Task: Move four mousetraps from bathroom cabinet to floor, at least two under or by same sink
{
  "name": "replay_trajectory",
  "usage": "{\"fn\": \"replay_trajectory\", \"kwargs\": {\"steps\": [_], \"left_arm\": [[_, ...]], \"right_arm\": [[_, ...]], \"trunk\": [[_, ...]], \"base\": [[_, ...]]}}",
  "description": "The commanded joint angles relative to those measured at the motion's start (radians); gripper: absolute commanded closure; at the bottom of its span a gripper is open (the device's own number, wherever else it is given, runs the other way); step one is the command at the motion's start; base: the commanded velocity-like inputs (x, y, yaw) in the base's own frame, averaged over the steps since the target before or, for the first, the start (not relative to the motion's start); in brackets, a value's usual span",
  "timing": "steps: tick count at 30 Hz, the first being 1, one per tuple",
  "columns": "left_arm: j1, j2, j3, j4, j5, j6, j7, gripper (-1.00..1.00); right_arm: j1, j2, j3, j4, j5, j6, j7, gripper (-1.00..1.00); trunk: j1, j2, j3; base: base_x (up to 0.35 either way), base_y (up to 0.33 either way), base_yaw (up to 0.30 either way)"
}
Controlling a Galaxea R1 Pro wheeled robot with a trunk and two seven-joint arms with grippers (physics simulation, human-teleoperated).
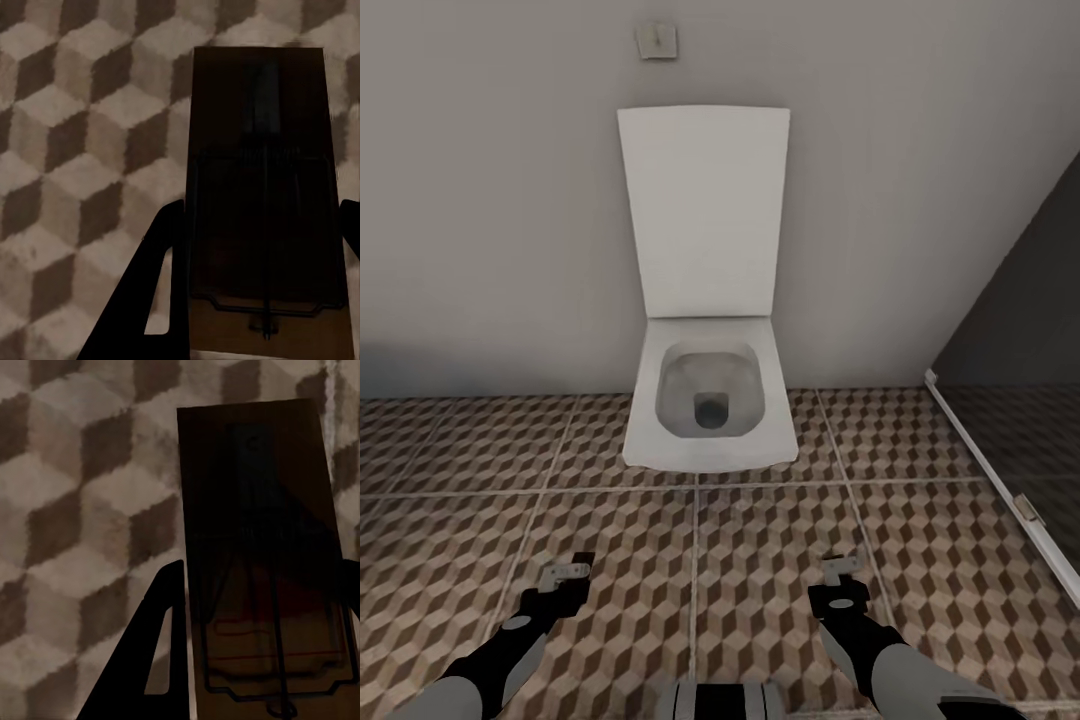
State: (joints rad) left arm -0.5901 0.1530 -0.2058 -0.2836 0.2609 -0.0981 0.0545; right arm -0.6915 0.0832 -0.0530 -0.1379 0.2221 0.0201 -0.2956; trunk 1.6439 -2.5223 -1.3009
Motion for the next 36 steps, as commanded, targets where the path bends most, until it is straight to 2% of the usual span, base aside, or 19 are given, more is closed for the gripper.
{"fn": "replay_trajectory", "kwargs": {"steps": [1,22,29,36], "left_arm": [[0.000,0.001,-0.009,0.000,0.006,-0.004,0.008,1.00],[0.000,0.000,-0.018,0.003,0.000,-0.004,0.011,1.00],[-0.002,0.010,-0.015,0.003,-0.001,-0.001,-0.003,1.00],[-0.027,0.008,-0.014,0.022,0.001,0.049,-0.007,1.00]], "right_arm": [[0.000,0.001,-0.006,0.000,0.008,0.001,0.000,1.00],[0.000,0.001,-0.005,0.000,0.008,0.001,0.000,1.00],[0.000,0.001,-0.005,0.000,0.008,0.001,0.000,1.00],[0.000,0.001,-0.005,0.000,0.008,0.001,0.000,1.00]], "trunk": [[0.000,-0.001,-0.005],[0.000,-0.001,-0.005],[0.000,-0.001,-0.005],[0.000,-0.001,-0.005]], "base": [[0.000,0.000,0.000],[0.000,0.000,0.000],[0.000,0.000,0.000],[0.000,0.000,0.000]]}}
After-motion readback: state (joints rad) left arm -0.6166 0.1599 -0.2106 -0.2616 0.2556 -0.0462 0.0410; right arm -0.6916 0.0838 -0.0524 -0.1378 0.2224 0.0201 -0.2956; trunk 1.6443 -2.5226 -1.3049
